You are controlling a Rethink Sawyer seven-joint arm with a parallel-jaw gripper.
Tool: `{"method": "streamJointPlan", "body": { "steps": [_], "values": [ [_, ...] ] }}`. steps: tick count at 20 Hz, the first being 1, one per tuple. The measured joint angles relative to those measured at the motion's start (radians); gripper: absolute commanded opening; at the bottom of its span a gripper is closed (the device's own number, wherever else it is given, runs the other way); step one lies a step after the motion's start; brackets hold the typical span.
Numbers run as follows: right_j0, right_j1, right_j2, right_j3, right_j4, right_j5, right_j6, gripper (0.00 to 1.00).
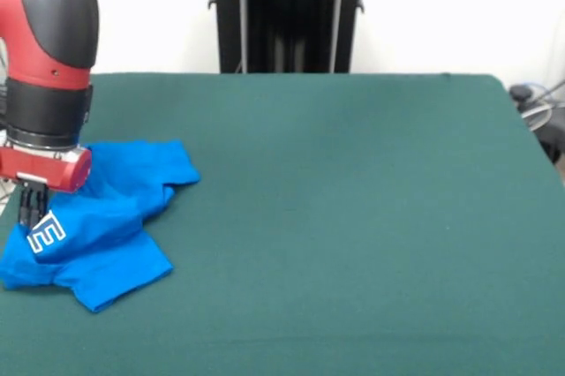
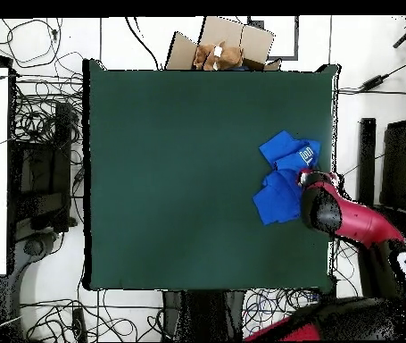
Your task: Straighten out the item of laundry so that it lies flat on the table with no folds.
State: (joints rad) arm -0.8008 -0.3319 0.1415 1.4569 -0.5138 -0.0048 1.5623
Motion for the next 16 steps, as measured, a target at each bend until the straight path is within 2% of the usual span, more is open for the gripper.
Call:
{"method": "streamJointPlan", "body": {
  "steps": [2, 3, 7, 13, 16],
  "values": [
    [0.04, 0.0, -0.032, 0.001, 0.023, -0.009, 0.0, 0.0],
    [0.083, -0.001, -0.056, 0.01, 0.063, -0.011, 0.001, 0.0],
    [0.14, -0.008, -0.072, 0.033, 0.133, -0.012, 0.004, 0.0],
    [0.289, -0.04, -0.124, 0.107, 0.298, -0.011, 0.046, 0.0],
    [0.354, -0.059, -0.147, 0.132, 0.33, -0.001, 0.057, 0.0]
  ]
}}
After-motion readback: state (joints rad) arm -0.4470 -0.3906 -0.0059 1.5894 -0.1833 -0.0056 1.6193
